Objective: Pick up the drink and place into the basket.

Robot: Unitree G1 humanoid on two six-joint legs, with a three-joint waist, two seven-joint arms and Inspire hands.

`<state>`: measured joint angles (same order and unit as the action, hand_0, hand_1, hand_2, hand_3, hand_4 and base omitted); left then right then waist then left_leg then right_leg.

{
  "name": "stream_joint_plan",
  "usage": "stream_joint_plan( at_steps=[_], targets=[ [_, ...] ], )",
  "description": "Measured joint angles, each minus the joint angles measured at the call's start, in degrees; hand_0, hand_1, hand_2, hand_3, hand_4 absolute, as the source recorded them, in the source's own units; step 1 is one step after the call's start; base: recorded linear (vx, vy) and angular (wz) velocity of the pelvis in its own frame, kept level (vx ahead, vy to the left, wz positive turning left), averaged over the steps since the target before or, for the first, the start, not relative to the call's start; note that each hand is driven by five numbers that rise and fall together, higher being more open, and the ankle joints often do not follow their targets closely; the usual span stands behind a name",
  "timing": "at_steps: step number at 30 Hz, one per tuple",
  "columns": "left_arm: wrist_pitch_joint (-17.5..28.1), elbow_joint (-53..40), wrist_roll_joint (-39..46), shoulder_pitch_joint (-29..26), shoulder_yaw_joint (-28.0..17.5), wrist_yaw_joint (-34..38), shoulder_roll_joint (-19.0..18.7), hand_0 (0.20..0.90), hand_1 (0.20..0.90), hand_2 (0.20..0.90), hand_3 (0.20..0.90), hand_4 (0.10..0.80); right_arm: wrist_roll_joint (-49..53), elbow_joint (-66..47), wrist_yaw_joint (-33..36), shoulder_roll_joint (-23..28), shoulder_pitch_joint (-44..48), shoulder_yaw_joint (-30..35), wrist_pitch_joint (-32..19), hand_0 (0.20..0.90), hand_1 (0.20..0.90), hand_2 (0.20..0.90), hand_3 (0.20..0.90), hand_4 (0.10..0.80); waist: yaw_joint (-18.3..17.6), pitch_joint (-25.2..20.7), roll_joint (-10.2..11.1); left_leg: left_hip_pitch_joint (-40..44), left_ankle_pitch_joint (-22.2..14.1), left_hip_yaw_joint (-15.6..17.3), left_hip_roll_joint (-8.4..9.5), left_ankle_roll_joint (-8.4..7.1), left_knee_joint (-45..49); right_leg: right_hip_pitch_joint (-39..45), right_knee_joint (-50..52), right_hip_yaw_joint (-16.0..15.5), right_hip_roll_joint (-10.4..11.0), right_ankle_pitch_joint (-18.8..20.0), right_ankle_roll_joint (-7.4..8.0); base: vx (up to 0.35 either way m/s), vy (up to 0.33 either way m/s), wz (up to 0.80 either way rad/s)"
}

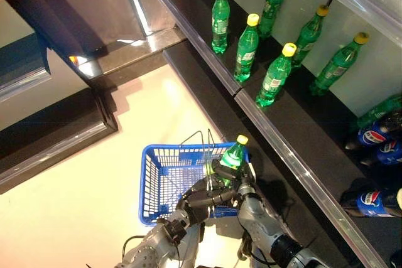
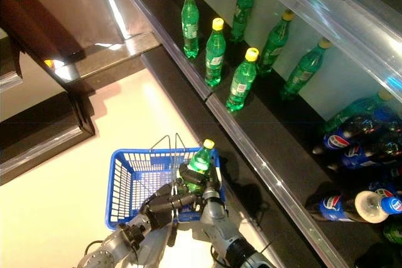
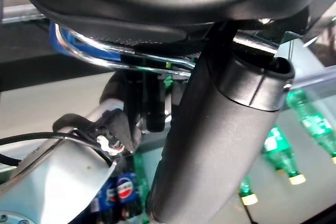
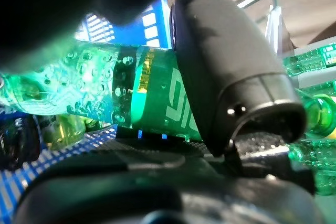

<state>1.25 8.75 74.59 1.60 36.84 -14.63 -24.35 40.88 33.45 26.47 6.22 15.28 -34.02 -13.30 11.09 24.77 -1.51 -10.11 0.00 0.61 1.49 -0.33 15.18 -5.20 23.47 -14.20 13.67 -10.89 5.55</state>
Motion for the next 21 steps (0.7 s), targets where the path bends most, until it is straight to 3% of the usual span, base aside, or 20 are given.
stream_joint_plan(
  at_steps=[15,21],
  targets=[
    [-1.55,-0.11,0.04,0.49,-0.31,0.00,0.06,0.300,0.300,0.300,0.200,0.100,5.16,0.02,-0.36,-0.71,-0.47,-0.22,-1.24,0.300,0.300,0.300,0.200,0.100,1.53,-0.04,0.11,3.20,-0.25,-1.08,0.47,0.37,-0.06,4.58,-1.67,-1.47,0.12,-0.06,0.57,0.082,0.002,0.04],
    [-2.53,0.09,-1.12,0.67,-0.30,-0.02,-0.52,0.300,0.300,0.300,0.200,0.100,10.09,3.24,-6.93,-1.31,-0.45,0.00,0.49,0.300,0.300,0.300,0.200,0.100,1.53,-0.21,0.44,4.13,-0.39,-2.09,0.73,0.22,-0.13,6.19,-1.54,-2.58,0.27,-0.25,0.66,0.047,-0.011,0.08]
  ],
)
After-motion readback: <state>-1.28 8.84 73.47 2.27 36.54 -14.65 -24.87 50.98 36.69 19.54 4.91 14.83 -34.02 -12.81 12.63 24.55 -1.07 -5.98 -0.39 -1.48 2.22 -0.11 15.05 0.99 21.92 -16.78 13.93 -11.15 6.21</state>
